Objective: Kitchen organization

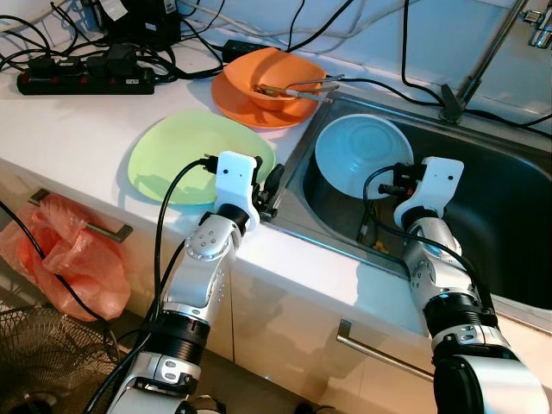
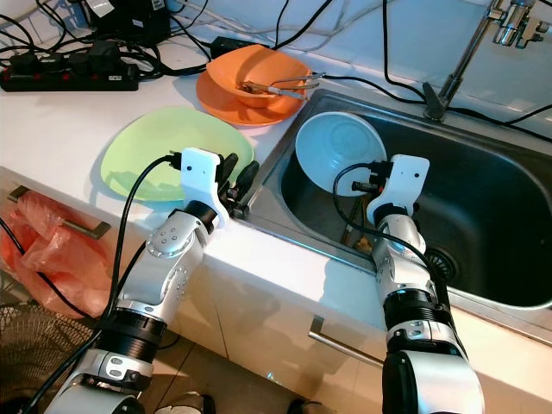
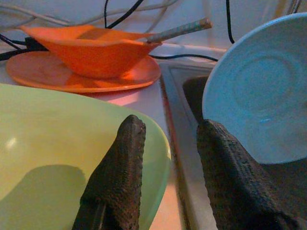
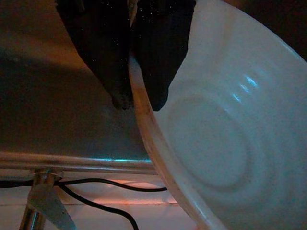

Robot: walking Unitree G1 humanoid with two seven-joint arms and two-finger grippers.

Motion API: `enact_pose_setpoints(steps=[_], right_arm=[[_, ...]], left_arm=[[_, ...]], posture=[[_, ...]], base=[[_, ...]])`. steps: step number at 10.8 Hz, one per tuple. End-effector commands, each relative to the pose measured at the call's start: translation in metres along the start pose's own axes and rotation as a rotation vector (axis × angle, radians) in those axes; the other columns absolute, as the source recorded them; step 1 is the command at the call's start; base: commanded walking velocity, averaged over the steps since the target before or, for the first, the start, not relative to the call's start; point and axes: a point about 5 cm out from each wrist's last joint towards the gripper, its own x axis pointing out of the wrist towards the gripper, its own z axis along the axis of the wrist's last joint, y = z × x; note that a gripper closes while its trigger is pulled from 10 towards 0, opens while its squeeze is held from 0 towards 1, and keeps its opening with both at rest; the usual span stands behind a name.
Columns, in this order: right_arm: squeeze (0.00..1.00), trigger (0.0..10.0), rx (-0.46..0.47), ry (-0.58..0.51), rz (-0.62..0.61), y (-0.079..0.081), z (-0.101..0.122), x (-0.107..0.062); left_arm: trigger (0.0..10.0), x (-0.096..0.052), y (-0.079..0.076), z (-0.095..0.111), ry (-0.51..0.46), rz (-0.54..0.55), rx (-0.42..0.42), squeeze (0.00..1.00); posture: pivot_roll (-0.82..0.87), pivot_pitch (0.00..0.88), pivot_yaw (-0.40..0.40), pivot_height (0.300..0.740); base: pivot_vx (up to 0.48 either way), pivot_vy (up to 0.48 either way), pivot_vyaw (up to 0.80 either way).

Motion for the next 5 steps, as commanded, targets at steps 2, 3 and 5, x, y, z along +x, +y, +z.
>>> enact_pose_setpoints(steps=[2,3,5], right_arm=[[0.24,10.0,0.021,0.068,-0.012,-0.0047,-0.0226,-0.01],[0.43,10.0,0.021,0.068,-0.011,-0.0045,-0.0228,-0.0101],[0.35,10.0,0.018,0.068,-0.011,-0.0045,-0.0229,-0.0098]], left_arm=[[10.0,-0.0012,-0.0059,-0.0114,0.039,-0.028,0.014,0.0],[10.0,-0.0012,-0.0064,-0.0114,0.038,-0.03,0.016,0.0],[10.0,-0.0007,-0.0068,-0.0117,0.035,-0.033,0.019,0.0]], posture=[[0.05,0.115,-0.042,0.74],[0.05,0.112,-0.042,0.74],[0.05,0.11,-0.042,0.74]], base=[[0.0,0.0,0.0],[0.0,0.0,0.0],[0.0,0.0,0.0]])
